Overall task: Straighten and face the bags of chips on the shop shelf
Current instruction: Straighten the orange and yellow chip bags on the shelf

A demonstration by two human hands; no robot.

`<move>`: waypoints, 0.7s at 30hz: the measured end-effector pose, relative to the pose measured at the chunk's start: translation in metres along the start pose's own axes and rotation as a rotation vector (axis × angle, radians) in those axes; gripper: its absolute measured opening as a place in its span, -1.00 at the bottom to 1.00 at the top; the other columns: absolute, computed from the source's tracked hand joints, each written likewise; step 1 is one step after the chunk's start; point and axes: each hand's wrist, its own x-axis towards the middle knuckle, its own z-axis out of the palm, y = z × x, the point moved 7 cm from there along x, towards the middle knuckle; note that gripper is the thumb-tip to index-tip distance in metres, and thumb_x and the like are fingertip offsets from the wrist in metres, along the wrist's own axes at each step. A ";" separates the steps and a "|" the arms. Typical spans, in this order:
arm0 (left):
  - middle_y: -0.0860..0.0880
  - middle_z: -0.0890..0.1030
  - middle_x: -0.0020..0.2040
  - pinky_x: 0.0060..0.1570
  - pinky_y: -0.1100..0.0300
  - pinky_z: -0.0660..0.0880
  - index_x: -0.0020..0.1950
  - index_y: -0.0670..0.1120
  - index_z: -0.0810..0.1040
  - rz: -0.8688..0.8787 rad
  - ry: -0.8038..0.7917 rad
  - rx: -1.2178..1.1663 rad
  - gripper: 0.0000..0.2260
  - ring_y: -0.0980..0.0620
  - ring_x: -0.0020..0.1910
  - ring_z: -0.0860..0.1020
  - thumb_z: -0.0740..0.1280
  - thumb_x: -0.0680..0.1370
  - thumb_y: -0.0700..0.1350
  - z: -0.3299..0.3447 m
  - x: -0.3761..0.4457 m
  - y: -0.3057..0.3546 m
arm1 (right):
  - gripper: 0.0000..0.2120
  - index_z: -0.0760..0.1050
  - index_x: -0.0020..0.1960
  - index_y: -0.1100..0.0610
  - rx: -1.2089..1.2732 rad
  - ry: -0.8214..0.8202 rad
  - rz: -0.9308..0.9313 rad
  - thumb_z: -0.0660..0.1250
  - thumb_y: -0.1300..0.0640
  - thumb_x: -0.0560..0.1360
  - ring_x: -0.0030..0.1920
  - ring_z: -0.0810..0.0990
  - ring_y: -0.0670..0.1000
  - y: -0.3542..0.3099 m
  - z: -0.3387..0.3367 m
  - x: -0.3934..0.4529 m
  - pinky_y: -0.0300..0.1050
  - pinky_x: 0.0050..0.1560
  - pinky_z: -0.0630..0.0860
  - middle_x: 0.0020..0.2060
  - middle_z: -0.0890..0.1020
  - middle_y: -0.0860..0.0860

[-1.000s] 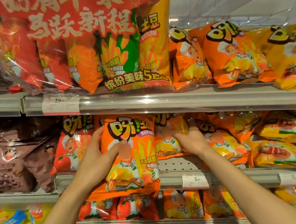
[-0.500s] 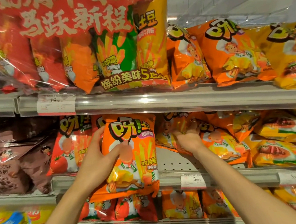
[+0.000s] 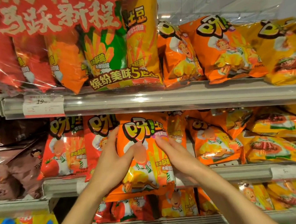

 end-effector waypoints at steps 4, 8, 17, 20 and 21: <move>0.47 0.49 0.22 0.19 0.32 0.41 0.44 0.34 0.27 0.065 -0.047 0.078 -0.51 0.47 0.20 0.46 0.34 0.54 0.20 0.011 -0.001 0.008 | -0.54 0.51 0.26 0.05 0.127 0.089 -0.056 0.49 -0.11 0.46 0.03 0.73 0.05 -0.009 -0.012 -0.001 0.07 0.14 0.64 0.02 0.74 0.04; 0.23 0.42 0.34 0.32 0.16 0.28 0.50 0.15 0.33 0.159 0.078 0.439 -0.49 0.20 0.36 0.35 0.17 0.60 0.31 -0.004 0.001 0.007 | -0.39 0.49 0.25 0.04 -0.005 0.328 -0.159 0.52 -0.26 0.36 0.06 0.70 0.02 -0.034 -0.053 0.000 0.09 0.20 0.59 0.06 0.71 0.00; -0.20 0.47 0.35 0.33 -0.23 0.29 0.32 -0.07 0.57 0.253 0.081 1.042 -0.48 -0.26 0.38 0.34 0.22 0.47 0.18 -0.015 0.012 -0.020 | -0.19 0.07 0.56 0.26 -0.326 0.751 -0.180 0.28 -0.21 0.57 0.47 0.31 0.21 -0.017 -0.055 0.005 0.07 0.47 0.28 0.46 0.34 0.21; -0.21 0.45 0.37 0.36 -0.23 0.27 0.35 -0.08 0.54 0.275 0.084 1.027 -0.47 -0.27 0.41 0.33 0.20 0.49 0.18 -0.014 0.010 -0.021 | -0.15 0.12 0.52 0.30 -0.445 0.778 -0.182 0.25 -0.30 0.54 0.45 0.27 0.20 -0.016 -0.053 -0.001 0.08 0.44 0.23 0.41 0.30 0.19; -0.22 0.45 0.38 0.36 -0.23 0.26 0.36 -0.08 0.54 0.279 0.085 1.024 -0.46 -0.27 0.41 0.32 0.20 0.49 0.18 -0.014 0.010 -0.022 | -0.10 0.08 0.53 0.30 -0.475 0.749 -0.179 0.25 -0.35 0.52 0.47 0.23 0.19 -0.014 -0.052 -0.001 0.07 0.45 0.21 0.43 0.27 0.18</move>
